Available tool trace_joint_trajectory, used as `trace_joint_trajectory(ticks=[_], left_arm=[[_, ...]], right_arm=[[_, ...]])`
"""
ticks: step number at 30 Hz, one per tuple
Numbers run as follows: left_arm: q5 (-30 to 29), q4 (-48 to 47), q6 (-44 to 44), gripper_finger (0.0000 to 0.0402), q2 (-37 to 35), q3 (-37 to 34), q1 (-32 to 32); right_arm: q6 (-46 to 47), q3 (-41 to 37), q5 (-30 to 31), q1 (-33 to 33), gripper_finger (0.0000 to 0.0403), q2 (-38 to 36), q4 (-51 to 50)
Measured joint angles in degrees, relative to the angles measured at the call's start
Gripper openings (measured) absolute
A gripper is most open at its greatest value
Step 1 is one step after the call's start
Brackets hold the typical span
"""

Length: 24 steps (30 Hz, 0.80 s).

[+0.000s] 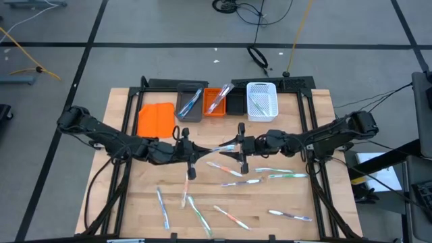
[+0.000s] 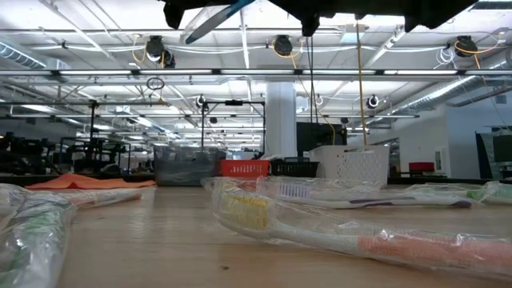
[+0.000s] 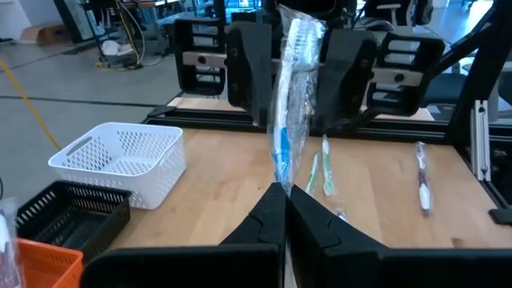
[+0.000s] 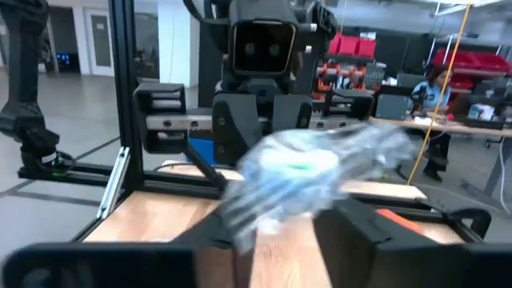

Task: Pick & Place Toothbrushes
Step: Put the blue toothbrush into the gray bin

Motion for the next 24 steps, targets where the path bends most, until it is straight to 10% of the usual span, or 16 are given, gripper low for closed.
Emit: trace_joint_trajectory(ticks=[5, 24], left_arm=[[0.0, 0.2, 0.7, 0.0000, 0.0, 0.0, 0.2], [-12.5, -2.9, 10.2, 0.0080, 0.0, 0.0, 3.0]], right_arm=[[-2.3, 0.0, 0.2, -0.1, 0.0015, 0.9, 3.0], [2.8, 0.0, 10.2, -0.5, 0.0008, -3.7, -11.9]])
